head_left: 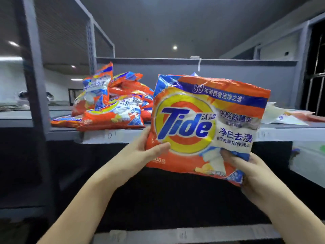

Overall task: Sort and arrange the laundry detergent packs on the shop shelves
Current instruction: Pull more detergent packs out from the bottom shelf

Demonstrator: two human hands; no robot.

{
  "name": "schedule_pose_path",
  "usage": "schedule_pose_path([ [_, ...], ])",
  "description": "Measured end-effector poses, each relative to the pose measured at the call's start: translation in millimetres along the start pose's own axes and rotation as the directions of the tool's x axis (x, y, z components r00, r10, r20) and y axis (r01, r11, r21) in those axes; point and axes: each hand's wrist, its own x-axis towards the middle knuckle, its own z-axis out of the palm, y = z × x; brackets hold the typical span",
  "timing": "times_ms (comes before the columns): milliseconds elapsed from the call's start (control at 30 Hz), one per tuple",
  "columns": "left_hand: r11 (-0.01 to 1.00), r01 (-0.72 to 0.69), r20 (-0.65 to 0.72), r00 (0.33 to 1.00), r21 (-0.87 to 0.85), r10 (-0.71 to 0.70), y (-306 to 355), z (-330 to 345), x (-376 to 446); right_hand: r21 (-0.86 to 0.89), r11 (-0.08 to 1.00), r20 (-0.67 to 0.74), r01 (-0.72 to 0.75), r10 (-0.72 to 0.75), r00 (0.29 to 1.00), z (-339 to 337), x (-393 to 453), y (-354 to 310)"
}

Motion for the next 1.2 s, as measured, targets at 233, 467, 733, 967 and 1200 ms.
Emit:
schedule_pose_path([
  [233,0.985,-0.044,-0.358,0.928,0.167,0.102,18,-66,39,-0.056,0.997,0.114,-0.044,0.05,0.992,53,110,-17],
  [467,0.98,0.029,-0.548,0.832,0.196,0.085,21,-148,110,-0.165,0.986,0.222,-0.026,0.063,0.973,98,252,-26],
  [733,0.956,0.083,-0.807,0.558,0.282,0.19,50,-245,227,-0.177,0.984,0.219,0.005,0.035,0.975,166,411,-48],
  [967,0.869,0.345,-0.885,0.424,0.355,0.193,27,-308,309,-0.089,0.996,0.086,-0.029,0.037,0.996,189,505,-27],
  [1200,0.646,0.64,-0.869,0.489,0.417,0.078,-20,-318,316,-0.639,0.763,-0.065,0.097,-0.179,0.982,175,528,23],
])
